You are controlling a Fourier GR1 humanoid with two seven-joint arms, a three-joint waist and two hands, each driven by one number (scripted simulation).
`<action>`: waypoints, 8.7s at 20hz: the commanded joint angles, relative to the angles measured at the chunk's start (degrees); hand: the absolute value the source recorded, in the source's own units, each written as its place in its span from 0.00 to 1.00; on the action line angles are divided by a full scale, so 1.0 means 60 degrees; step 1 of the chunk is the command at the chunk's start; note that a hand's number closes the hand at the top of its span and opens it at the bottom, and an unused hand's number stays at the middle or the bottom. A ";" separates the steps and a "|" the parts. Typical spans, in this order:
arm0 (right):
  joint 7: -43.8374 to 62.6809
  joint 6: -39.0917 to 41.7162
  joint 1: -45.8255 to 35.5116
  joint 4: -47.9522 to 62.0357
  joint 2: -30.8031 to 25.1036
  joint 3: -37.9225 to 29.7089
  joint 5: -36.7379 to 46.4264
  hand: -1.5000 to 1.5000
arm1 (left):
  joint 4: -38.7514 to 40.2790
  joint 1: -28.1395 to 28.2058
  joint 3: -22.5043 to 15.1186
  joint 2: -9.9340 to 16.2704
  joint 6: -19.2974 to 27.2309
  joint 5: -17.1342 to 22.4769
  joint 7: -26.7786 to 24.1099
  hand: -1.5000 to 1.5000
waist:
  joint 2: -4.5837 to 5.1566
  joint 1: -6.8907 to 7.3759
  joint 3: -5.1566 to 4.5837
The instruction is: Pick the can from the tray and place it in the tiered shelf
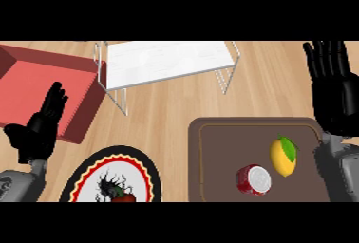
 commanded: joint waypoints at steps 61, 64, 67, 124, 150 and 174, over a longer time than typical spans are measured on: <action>1.0864 0.2975 0.2289 -0.5062 -0.3883 0.4512 0.3986 0.00 | -0.0473 0.1263 0.0567 -0.1028 -0.1615 0.0617 0.3653 0.50 | 0.0033 0.0054 -0.0084; 1.1237 0.2725 0.2631 -0.5625 -0.3516 0.4968 0.4474 0.00 | -0.0477 0.1797 0.0351 -0.1365 -0.1303 0.0212 0.3361 0.50 | -0.0004 -0.0002 -0.0085; 1.1153 0.2805 0.2157 -0.4917 -0.3139 0.5094 0.4742 0.00 | -0.0138 0.0833 0.0722 -0.1279 -0.1443 0.0435 0.3880 0.50 | 0.0032 -0.0008 -0.0085; 1.0778 0.0204 -0.5209 -0.0046 0.2696 0.7984 0.7575 1.00 | -0.0455 0.1781 0.1094 -0.2024 -0.2322 -0.0818 0.3582 0.50 | -0.0049 0.0270 -0.0096; 1.0560 0.2257 -1.1131 0.3809 0.1966 0.1813 0.6977 1.00 | -0.0234 0.1208 0.1515 -0.2353 -0.2226 -0.1024 0.4011 0.50 | 0.0054 0.0105 -0.0094; 0.5284 0.1431 -1.1479 0.9481 0.1266 0.0972 0.7436 1.00 | -0.0504 0.1091 0.1837 -0.2470 -0.2650 -0.1041 0.4297 0.50 | 0.0127 0.0306 -0.0089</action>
